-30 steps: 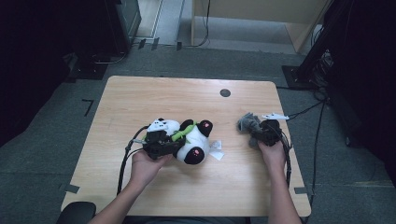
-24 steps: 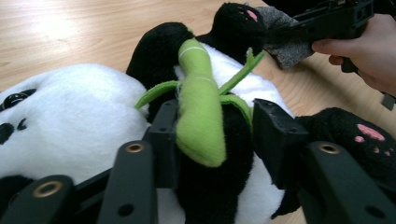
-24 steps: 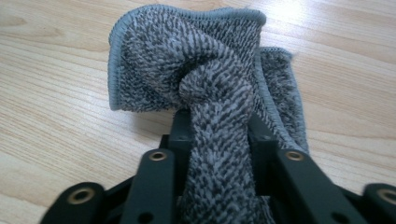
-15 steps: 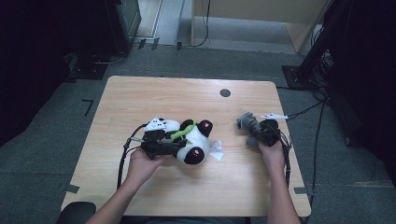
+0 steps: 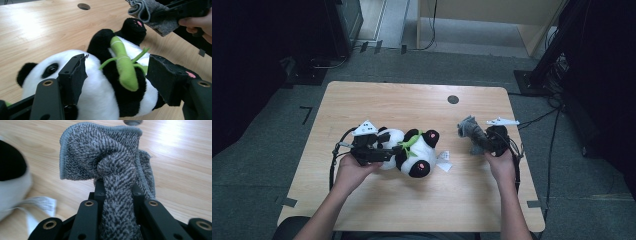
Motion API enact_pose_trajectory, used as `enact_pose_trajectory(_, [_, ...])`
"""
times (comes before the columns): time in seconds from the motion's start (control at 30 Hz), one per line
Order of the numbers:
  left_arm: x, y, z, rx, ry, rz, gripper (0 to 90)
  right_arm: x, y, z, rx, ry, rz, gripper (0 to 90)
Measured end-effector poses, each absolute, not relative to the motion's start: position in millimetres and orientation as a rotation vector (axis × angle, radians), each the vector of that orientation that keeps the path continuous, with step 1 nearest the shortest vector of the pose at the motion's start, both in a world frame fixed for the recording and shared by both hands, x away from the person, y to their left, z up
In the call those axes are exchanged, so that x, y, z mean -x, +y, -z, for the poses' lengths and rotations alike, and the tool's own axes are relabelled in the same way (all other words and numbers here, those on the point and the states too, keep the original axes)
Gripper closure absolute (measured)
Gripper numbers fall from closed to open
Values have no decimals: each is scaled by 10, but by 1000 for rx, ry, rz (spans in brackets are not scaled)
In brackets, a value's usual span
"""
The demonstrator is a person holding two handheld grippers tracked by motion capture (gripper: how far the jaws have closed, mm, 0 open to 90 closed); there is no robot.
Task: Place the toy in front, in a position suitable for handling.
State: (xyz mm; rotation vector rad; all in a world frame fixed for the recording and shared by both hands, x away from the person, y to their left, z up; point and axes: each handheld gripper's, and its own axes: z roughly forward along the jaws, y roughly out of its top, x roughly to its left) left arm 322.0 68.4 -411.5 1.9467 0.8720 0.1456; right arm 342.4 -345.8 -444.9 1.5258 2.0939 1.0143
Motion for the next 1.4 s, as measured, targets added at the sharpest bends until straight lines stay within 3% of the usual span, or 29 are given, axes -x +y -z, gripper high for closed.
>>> enact_pose_trajectory(0.63, [-3284, 1181, 4337, -2008, 846, -200, 292, -3182, -2893, 3825, -1315, 2217, -1186, 752])
enact_pose_trajectory(0.87, [-3326, 1241, 4449, -2020, 823, -126, 294, -3051, -2557, 3653, -1202, 2286, -1255, 752])
enact_pose_trajectory(1.2, [-3444, 1291, 4657, -2028, 816, -69, 243, -3073, -2088, 3824, -1111, 2431, -1278, 752])
enact_pose_trajectory(1.4, [-3474, 1257, 4772, -1999, 853, -107, 104, -3163, -2009, 4058, -1131, 2482, -1223, 752])
